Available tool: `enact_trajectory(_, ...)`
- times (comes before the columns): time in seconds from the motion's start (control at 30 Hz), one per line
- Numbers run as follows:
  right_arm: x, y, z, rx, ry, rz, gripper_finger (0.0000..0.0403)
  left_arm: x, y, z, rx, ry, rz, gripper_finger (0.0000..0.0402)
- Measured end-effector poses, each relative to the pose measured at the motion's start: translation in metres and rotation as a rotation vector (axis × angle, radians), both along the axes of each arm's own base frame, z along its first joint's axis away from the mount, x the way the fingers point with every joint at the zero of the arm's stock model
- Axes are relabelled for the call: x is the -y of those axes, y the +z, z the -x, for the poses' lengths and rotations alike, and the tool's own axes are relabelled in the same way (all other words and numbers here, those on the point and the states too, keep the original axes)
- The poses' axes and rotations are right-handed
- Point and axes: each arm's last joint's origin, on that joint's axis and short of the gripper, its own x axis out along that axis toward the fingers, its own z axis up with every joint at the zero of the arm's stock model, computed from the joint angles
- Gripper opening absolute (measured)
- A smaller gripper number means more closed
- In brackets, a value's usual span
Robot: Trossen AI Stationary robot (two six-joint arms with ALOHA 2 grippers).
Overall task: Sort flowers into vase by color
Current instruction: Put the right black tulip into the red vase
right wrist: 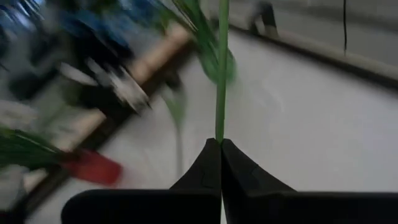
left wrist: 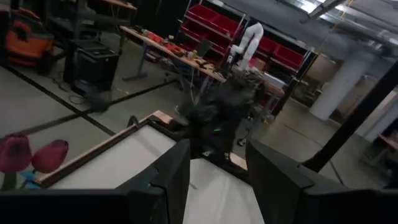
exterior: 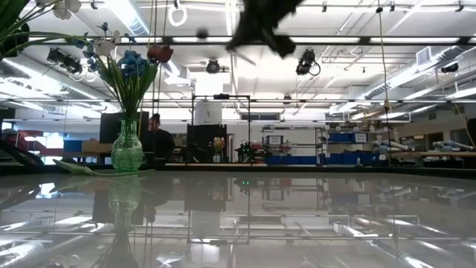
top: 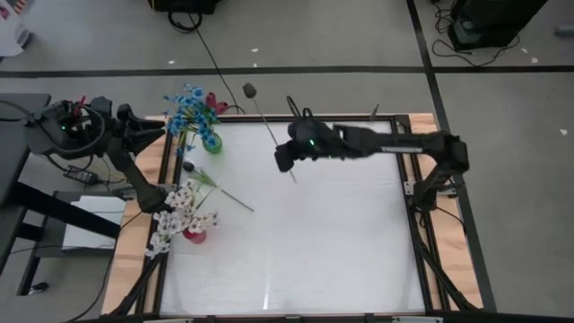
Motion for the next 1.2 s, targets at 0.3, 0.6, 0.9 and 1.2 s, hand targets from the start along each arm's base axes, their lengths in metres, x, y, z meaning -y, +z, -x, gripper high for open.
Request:
enact_trajectory(0.3,-0.092,0.025,-0.011,0.215,0.087,0.243,0.0,0.037,-0.001,-0.024,-0.09,-0.036,-0.181,0.0189)
enact_trajectory(0.6,-0.125,0.039,-0.017,0.386,0.254,0.401,0.0,0.071,0.0,-0.058,-0.109,0.058,-0.222,0.0224)
enact_trajectory(0.9,-0.132,0.039,-0.021,0.438,0.451,0.413,0.0,0.089,0.01,-0.114,-0.119,0.116,-0.336,0.0224)
enact_trajectory(1.2,-0.131,0.041,-0.021,0.466,0.483,0.418,0.0,0.084,0.013,-0.138,-0.067,0.047,-0.281,0.022)
